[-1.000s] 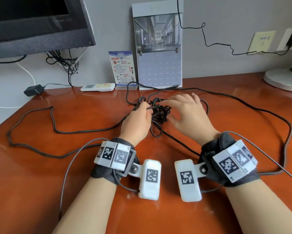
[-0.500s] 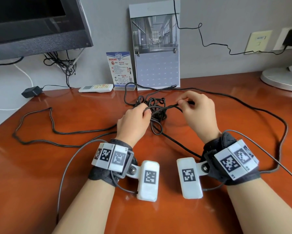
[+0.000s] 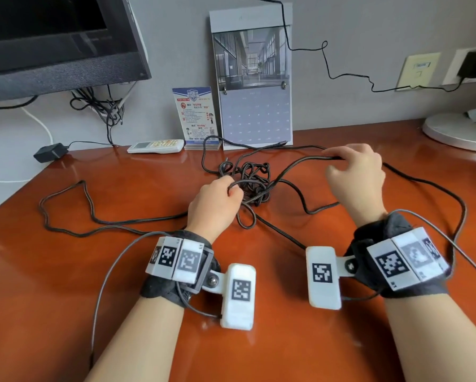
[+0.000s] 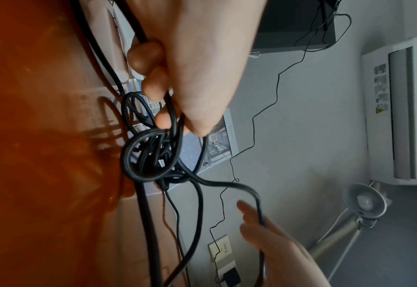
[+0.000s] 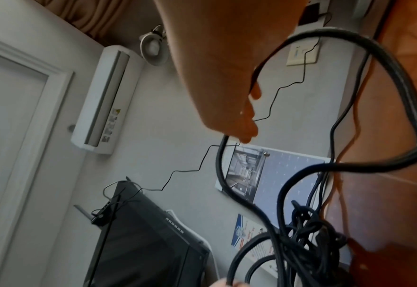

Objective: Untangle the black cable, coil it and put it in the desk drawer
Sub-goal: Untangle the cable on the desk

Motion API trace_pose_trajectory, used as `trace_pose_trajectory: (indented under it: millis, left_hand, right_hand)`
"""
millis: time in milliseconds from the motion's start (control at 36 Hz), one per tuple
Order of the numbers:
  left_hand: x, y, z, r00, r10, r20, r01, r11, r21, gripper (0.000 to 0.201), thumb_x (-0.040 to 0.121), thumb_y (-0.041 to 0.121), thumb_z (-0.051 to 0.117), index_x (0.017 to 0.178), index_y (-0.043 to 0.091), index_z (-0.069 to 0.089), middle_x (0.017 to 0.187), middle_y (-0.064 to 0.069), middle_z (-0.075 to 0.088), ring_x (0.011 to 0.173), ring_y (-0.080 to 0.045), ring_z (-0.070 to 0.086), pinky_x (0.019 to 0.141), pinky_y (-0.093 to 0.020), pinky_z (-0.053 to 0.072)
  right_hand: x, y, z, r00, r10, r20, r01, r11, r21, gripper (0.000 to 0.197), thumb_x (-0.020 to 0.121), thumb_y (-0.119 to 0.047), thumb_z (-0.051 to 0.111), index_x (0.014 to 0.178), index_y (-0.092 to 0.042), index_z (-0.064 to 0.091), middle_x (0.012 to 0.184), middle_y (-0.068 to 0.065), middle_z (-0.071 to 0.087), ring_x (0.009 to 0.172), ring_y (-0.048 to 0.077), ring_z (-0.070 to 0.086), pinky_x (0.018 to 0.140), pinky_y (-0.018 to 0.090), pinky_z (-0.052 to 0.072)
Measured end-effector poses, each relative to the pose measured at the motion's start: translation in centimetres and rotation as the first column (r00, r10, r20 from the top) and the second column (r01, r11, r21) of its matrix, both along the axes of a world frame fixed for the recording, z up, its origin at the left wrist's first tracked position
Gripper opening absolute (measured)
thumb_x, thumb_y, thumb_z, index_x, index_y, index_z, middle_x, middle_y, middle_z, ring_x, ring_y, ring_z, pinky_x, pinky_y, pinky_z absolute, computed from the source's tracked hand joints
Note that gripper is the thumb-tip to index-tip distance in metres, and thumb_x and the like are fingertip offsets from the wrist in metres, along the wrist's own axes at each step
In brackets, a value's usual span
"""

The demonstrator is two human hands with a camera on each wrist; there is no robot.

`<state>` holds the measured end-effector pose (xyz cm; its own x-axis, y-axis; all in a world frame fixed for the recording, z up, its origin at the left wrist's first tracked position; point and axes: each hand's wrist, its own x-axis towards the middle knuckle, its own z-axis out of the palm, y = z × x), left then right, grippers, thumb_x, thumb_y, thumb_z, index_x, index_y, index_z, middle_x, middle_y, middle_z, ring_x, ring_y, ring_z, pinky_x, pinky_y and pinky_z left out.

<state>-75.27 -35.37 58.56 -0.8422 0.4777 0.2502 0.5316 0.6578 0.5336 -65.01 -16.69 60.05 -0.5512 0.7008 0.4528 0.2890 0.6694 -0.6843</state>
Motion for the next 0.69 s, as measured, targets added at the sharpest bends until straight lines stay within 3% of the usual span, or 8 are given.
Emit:
trace_pose_trajectory:
  millis: [83, 194, 333, 417, 472, 528, 583, 694]
  left_hand:
    - [-0.1, -0.1, -0.1, 1.0, -0.008, -0.008, 0.008, 1.0, 0.022, 0.03, 0.094, 0.025, 0.038, 0.065, 0.021, 0.04, 0.07, -0.003, 0.063, 0.072, -0.027, 0.06, 0.057, -0.032, 0.037]
    - [-0.2, -0.1, -0.1, 1.0, -0.023, -0.015, 0.023, 0.999, 0.042, 0.024, 0.094, 0.026, 0.04, 0.072, 0.021, 0.048, 0.062, -0.001, 0.058, 0.076, -0.025, 0.065, 0.064, -0.037, 0.048]
    - [-0.3, -0.3, -0.2, 0.999, -0.036, -0.007, 0.037, 0.997, 0.069, 0.018, 0.094, 0.027, 0.043, 0.082, 0.021, 0.056, 0.063, 0.001, 0.059, 0.076, -0.024, 0.068, 0.069, -0.043, 0.053]
    - [-0.3, -0.3, -0.2, 0.999, -0.03, -0.021, 0.031, 0.998, 0.054, 0.02, 0.093, 0.027, 0.044, 0.076, 0.024, 0.052, 0.058, 0.005, 0.054, 0.075, -0.022, 0.068, 0.068, -0.039, 0.052]
    - [-0.3, -0.3, -0.1, 0.999, -0.019, -0.033, 0.02, 0.999, 0.043, 0.021, 0.093, 0.029, 0.043, 0.074, 0.026, 0.05, 0.06, 0.005, 0.058, 0.075, -0.02, 0.068, 0.069, -0.038, 0.052]
    - [-0.3, -0.3, -0.1, 0.999, -0.004, -0.032, 0.005, 0.999, 0.05, 0.023, 0.093, 0.029, 0.044, 0.071, 0.027, 0.049, 0.06, 0.005, 0.06, 0.074, -0.018, 0.068, 0.069, -0.036, 0.052]
    - [-0.2, -0.3, -0.1, 0.999, 0.012, -0.031, -0.01, 0.998, 0.061, 0.024, 0.092, 0.029, 0.045, 0.068, 0.027, 0.048, 0.059, 0.003, 0.061, 0.073, -0.017, 0.068, 0.068, -0.034, 0.051]
    - [-0.1, -0.3, 0.0, 0.998, 0.045, -0.037, -0.042, 0.997, 0.069, 0.025, 0.091, 0.03, 0.046, 0.066, 0.026, 0.049, 0.06, 0.005, 0.063, 0.074, -0.015, 0.068, 0.068, -0.033, 0.052]
  right_hand:
    - [0.0, -1.4, 0.5, 0.988, 0.132, 0.074, -0.145, 0.967, 0.207, 0.044, 0.074, -0.019, 0.047, 0.112, -0.022, 0.068, 0.124, 0.004, 0.054, 0.124, 0.028, 0.041, 0.111, 0.054, 0.018]
    - [-0.4, -3.0, 0.7, 0.931, 0.329, 0.156, -0.363, 0.881, 0.305, 0.035, 0.078, -0.008, 0.056, 0.109, -0.021, 0.068, 0.112, 0.001, 0.058, 0.118, 0.025, 0.045, 0.112, 0.055, 0.005]
    - [-0.9, -4.3, 0.3, 0.908, 0.302, 0.291, -0.411, 0.778, 0.475, 0.021, 0.075, -0.017, 0.062, 0.092, -0.022, 0.073, 0.088, 0.001, 0.063, 0.088, 0.033, 0.054, 0.1, 0.063, 0.027]
    - [-0.9, -4.5, 0.5, 0.895, 0.263, 0.36, -0.425, 0.749, 0.509, 0.013, 0.081, -0.027, 0.067, 0.091, -0.025, 0.074, 0.082, -0.007, 0.06, 0.089, 0.029, 0.055, 0.099, 0.055, 0.028]
    - [-0.6, -4.5, 0.7, 0.867, 0.249, 0.432, -0.45, 0.764, 0.462, 0.017, 0.087, -0.034, 0.06, 0.096, -0.03, 0.073, 0.089, -0.009, 0.067, 0.095, 0.023, 0.057, 0.1, 0.041, 0.029]
    - [-0.4, -4.6, 0.7, 0.856, 0.256, 0.449, -0.449, 0.799, 0.4, 0.021, 0.088, -0.034, 0.055, 0.101, -0.035, 0.072, 0.097, -0.005, 0.071, 0.095, 0.022, 0.061, 0.086, 0.032, 0.04]
    - [-0.3, -4.8, 0.5, 0.839, 0.262, 0.477, -0.454, 0.82, 0.349, 0.027, 0.089, -0.031, 0.051, 0.109, -0.039, 0.068, 0.103, -0.004, 0.069, 0.098, 0.025, 0.062, 0.075, 0.029, 0.043]
    - [-0.1, -5.0, 0.5, 0.787, 0.331, 0.52, -0.486, 0.852, 0.193, 0.037, 0.092, -0.019, 0.043, 0.117, -0.037, 0.062, 0.102, -0.006, 0.067, 0.089, 0.023, 0.059, 0.077, 0.029, 0.043]
